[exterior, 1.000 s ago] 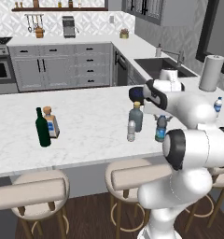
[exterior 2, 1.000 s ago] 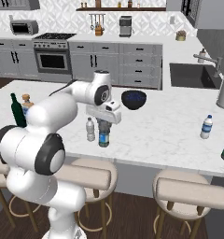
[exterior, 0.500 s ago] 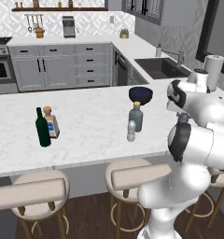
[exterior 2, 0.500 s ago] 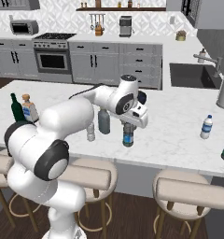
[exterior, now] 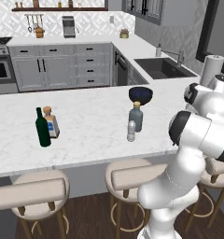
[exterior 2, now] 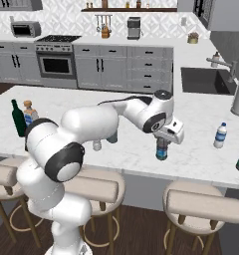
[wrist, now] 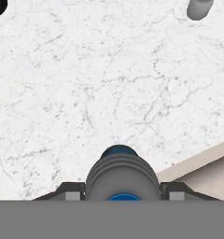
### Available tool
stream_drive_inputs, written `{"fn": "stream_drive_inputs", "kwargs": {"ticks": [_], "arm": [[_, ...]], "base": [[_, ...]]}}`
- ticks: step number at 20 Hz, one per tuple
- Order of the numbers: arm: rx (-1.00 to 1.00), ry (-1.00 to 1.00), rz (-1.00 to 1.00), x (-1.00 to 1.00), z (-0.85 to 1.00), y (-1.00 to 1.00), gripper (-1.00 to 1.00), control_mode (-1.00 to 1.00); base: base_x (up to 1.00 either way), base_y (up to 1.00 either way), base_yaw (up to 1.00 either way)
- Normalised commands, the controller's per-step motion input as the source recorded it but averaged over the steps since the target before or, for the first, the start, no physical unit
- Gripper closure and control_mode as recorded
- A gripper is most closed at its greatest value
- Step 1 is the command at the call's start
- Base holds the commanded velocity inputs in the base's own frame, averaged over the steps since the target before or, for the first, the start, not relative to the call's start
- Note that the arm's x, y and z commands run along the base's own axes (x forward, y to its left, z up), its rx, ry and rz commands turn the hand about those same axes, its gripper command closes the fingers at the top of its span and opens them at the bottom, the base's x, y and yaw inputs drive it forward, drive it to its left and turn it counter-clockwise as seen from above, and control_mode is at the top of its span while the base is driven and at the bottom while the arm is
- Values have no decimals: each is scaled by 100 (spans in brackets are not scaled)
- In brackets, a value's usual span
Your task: Move the plastic bottles in the middle to the plastics group, and the glass bottles in the middle to the glass group.
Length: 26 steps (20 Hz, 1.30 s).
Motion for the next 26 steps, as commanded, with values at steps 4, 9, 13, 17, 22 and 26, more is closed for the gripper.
{"fn": "stream_drive_inputs", "kwargs": {"ticks": [4,9,13,17,22,26], "arm": [[0,0,-6,31,0,-93,100,-100],[0,-1,-6,25,-4,-92,100,-100],[0,0,-5,31,-6,-83,100,-100],[0,0,-1,38,-15,-55,100,-100],[0,0,-4,39,-33,-32,100,-100],[0,0,-3,58,-30,-21,100,-100]], "base": [[0,0,0],[0,0,0],[0,0,0],[0,0,0],[0,0,0],[0,0,0]]}}
